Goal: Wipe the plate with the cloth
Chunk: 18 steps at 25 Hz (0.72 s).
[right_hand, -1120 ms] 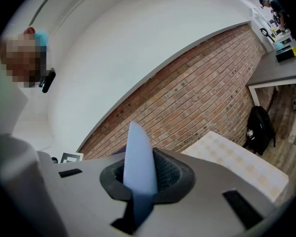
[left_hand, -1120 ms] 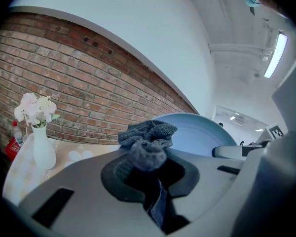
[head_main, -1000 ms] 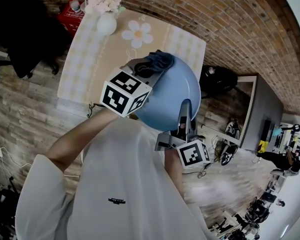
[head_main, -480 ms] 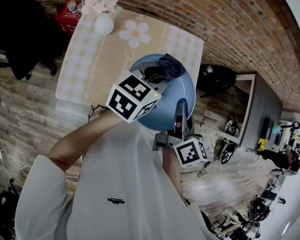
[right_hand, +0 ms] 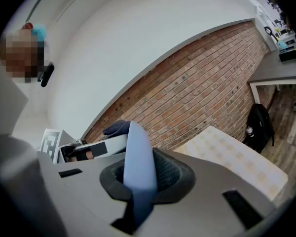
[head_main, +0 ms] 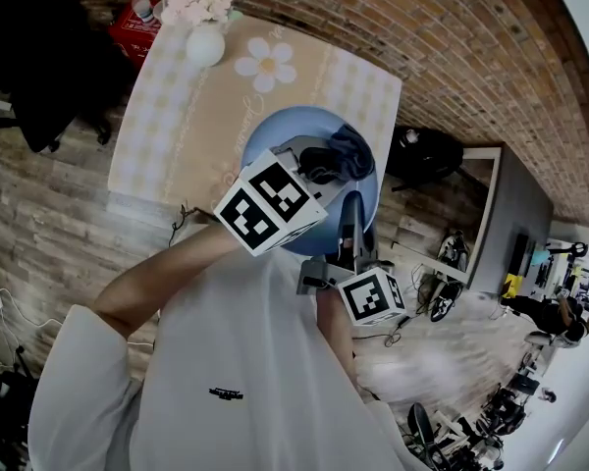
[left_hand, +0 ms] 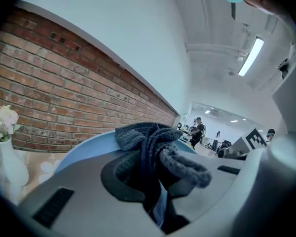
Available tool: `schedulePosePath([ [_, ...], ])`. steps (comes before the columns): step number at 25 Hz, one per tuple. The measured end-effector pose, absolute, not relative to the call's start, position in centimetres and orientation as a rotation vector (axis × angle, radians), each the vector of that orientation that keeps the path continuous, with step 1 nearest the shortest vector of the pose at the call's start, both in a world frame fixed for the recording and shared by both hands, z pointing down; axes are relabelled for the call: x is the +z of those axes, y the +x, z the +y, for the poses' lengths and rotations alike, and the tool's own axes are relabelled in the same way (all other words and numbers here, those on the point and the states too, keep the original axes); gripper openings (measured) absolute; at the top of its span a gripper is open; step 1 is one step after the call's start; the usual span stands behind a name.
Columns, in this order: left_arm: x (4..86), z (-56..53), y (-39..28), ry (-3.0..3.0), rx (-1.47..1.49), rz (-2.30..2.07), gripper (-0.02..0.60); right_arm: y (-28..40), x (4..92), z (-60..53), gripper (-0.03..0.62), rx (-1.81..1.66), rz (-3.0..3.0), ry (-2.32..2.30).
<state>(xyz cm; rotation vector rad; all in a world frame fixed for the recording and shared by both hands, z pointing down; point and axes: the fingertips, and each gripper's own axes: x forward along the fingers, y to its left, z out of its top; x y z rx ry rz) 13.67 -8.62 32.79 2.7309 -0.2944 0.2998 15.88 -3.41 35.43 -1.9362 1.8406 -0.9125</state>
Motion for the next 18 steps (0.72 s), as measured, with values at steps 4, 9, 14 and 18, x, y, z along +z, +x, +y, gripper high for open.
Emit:
schedulePosePath([
  [4, 32.8, -7.7, 14.0, 2.739, 0.314, -0.246, 0.061, 15.8, 35.6, -3.7, 0.058, -0.928, 1.839, -1.943],
  [9, 32.9, -7.0, 14.0, 2.724, 0.305, -0.223, 0.061, 15.8, 35.6, -4.4, 0.058, -0.926, 1.834, -1.930],
  [14, 33.1, -6.3, 13.8, 2.694, 0.292, -0.214, 0.061, 16.1, 35.7, -4.9, 0.058, -0.957, 1.802, -1.911],
  [18, 33.4, -5.7, 13.7, 2.674, 0.290, -0.198, 0.061, 16.5, 35.8, -5.1, 0.058, -0.960, 1.796, -1.919],
])
